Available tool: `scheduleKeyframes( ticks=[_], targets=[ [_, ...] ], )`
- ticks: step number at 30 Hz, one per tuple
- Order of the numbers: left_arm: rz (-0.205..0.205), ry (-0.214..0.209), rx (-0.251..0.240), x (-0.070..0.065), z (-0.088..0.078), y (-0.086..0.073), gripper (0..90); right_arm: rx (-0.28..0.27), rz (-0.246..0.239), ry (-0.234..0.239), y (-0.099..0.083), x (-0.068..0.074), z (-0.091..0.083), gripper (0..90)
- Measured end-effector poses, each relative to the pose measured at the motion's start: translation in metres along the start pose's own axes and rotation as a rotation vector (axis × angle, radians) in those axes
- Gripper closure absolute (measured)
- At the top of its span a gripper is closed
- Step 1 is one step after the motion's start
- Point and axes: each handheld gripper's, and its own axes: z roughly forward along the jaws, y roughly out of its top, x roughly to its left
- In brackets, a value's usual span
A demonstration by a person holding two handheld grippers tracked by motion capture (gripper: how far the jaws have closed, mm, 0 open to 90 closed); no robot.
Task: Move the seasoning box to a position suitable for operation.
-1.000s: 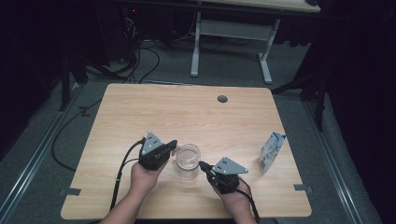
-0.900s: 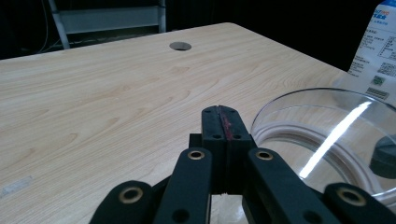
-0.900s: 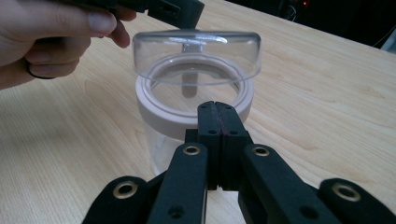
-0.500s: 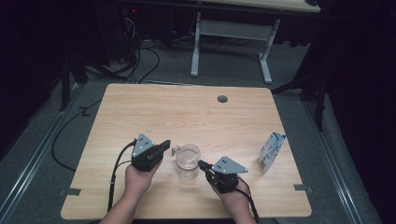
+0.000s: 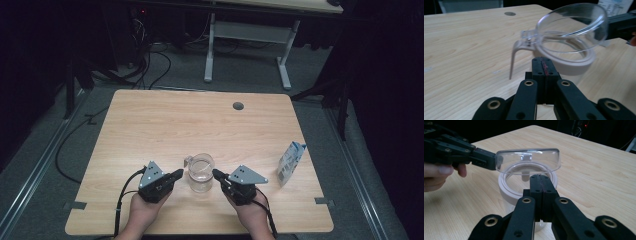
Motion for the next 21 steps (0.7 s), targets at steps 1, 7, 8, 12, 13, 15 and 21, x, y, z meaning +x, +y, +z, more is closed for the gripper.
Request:
scheduleKeyframes(
  ticks=[1, 7, 8, 12, 13, 15, 21],
  targets=[
    [0.000, -0.008, -0.002, -0.002, 0.000, 0.001, 90.0, -0.002, 0.001, -0.002, 0.000, 0.000, 0.000, 89.9],
    [-0.005, -0.041, 0.006, -0.010, 0.002, 0.001, 89.9, -0.002, -0.002, 0.002, 0.000, 0.001, 0.001, 89.9],
    [-0.005, -0.043, 0.005, -0.012, 0.002, 0.001, 89.9, -0.003, -0.003, 0.003, 0.000, 0.001, 0.001, 89.9],
    [-0.012, -0.060, -0.002, -0.016, 0.002, 0.002, 89.7, -0.010, -0.007, 0.006, 0.001, 0.002, 0.000, 89.9],
    [-0.013, -0.068, -0.002, -0.017, 0.002, 0.002, 89.6, -0.011, -0.006, 0.007, 0.002, 0.002, 0.000, 89.9],
    [-0.010, -0.077, 0.000, -0.020, 0.003, 0.002, 89.5, -0.012, -0.005, 0.007, 0.002, 0.003, -0.001, 89.9],
    [-0.009, -0.093, -0.033, -0.025, 0.005, 0.003, 88.9, -0.014, -0.011, 0.006, 0.003, 0.004, -0.001, 89.9]
  ],
)
